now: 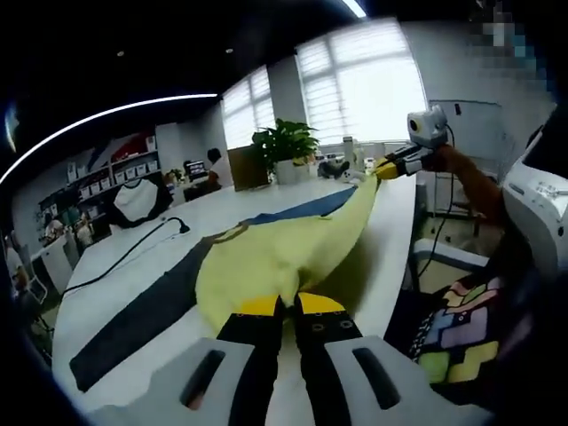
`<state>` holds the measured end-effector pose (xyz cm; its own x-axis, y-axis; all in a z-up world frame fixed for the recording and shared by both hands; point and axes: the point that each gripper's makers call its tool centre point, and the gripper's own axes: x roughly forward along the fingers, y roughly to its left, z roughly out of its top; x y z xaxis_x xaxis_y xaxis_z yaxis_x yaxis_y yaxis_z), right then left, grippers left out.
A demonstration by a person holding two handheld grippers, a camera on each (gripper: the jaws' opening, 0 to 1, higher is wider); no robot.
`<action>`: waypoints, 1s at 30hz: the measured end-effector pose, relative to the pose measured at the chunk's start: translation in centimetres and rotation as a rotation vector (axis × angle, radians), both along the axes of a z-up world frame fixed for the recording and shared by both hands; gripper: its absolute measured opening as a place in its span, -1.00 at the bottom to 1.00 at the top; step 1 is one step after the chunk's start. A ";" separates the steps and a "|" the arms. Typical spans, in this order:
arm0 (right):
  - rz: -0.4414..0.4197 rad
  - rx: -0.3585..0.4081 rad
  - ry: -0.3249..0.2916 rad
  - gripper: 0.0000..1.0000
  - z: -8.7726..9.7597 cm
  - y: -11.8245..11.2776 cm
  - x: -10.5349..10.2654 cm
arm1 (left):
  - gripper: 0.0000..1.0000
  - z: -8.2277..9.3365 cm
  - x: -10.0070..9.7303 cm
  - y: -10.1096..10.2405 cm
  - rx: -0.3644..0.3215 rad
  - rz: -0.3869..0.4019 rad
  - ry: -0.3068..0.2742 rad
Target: Fold the garment on the visible template until the final outline fits inside the template.
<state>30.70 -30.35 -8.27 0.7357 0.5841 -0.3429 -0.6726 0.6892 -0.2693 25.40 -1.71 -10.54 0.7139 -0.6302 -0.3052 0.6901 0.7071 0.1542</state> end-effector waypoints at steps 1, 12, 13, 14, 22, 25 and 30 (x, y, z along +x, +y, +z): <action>0.002 -0.002 0.002 -0.95 -0.1 0.0 -0.1 | -0.89 -0.1 0.0 0.0 0.003 -0.001 0.005; 0.048 -0.092 0.034 -0.95 -2.3 -0.2 -1.3 | -0.89 -2.3 -1.0 0.2 0.088 -0.060 0.078; 0.047 -0.113 0.039 -0.95 -2.8 -0.3 -1.3 | -0.89 -2.6 -1.2 0.0 0.102 -0.076 0.098; 0.052 -0.122 0.044 -0.95 -3.0 -0.3 -1.4 | -0.89 -3.0 -1.4 0.1 0.120 -0.088 0.116; 0.101 -0.196 0.117 -0.95 -4.8 -0.6 -2.3 | -0.89 -4.7 -2.5 0.0 0.219 -0.184 0.223; 0.123 -0.234 0.137 -0.95 -5.5 -0.6 -2.6 | -0.89 -5.4 -2.5 0.1 0.241 -0.208 0.266; 0.145 -0.271 0.179 -0.95 -6.7 -0.7 -3.0 | -0.89 -6.1 -2.5 0.1 0.238 -0.244 0.342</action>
<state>27.72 -31.06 -14.94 0.5659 0.5483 -0.6157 -0.8113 0.5031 -0.2978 22.86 -1.61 -16.65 0.3872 -0.6509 -0.6530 0.8709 0.4907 0.0274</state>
